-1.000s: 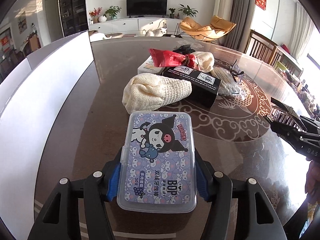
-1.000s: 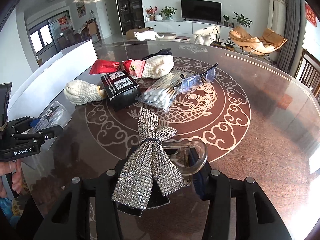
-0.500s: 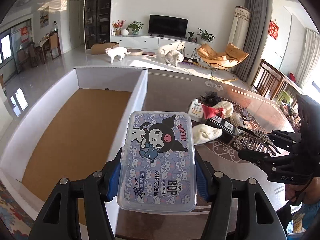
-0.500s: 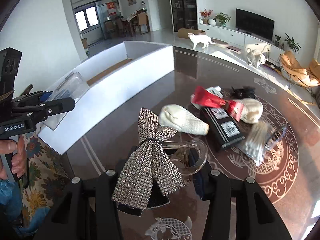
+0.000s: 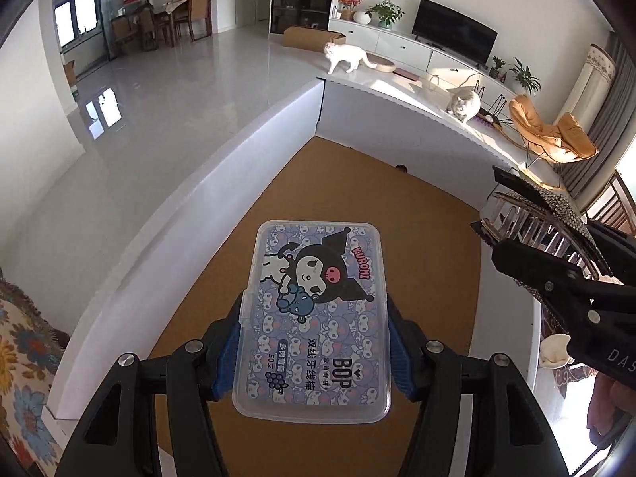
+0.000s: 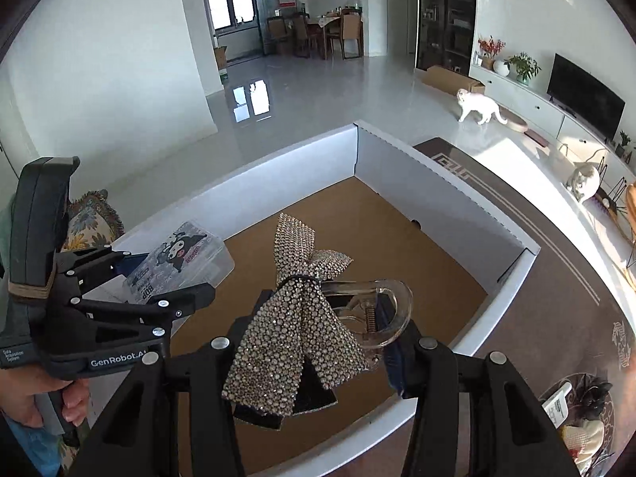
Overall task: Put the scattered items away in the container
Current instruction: 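Carry box and clip into the cardboard container and open both grippers, then bring both grippers back over the table toward the remaining items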
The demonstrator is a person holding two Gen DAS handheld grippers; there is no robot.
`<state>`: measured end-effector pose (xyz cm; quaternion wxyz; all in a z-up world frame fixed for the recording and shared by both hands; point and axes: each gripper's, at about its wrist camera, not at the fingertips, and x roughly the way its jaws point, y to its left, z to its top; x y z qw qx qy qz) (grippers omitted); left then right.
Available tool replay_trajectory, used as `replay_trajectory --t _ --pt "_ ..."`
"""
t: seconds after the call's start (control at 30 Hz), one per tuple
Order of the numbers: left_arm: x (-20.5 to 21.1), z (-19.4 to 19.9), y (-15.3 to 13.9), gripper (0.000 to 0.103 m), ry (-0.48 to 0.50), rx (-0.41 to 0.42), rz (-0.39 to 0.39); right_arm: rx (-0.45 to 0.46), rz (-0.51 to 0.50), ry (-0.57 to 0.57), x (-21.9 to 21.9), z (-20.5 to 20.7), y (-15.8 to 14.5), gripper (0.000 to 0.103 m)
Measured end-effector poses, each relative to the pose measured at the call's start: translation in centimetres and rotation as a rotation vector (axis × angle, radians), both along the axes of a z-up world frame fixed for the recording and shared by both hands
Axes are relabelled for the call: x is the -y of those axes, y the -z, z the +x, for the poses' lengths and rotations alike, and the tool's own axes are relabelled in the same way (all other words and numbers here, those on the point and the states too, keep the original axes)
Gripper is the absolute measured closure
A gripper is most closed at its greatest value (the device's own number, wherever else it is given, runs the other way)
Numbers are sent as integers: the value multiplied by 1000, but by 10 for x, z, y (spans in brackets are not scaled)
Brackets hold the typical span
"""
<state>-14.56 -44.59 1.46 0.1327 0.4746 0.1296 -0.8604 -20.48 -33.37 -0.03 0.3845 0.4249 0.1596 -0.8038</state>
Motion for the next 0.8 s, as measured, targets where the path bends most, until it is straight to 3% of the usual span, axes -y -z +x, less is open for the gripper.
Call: replay_trajectory --t 0.1,0.17,0.23,0.33,0.57,0.8 --pt "13 -15 17 41 -21 62 24 100 35 24 20 -22 28 52" --pt "21 -24 32 36 -40 136 49 166 56 46 26 -32 46 52" --pt "25 -25 43 20 -70 164 62 176 74 63 26 -38 57 51" --pt "27 -21 48 19 -97 156 60 158 61 75 18 -41 63 51" --pt "-6 -3 18 19 -71 48 -28 78 -89 116 -35 -28 34 51" --pt "-129 29 -51 18 156 -157 -66 -68 -197 186 -173 33 15 51"
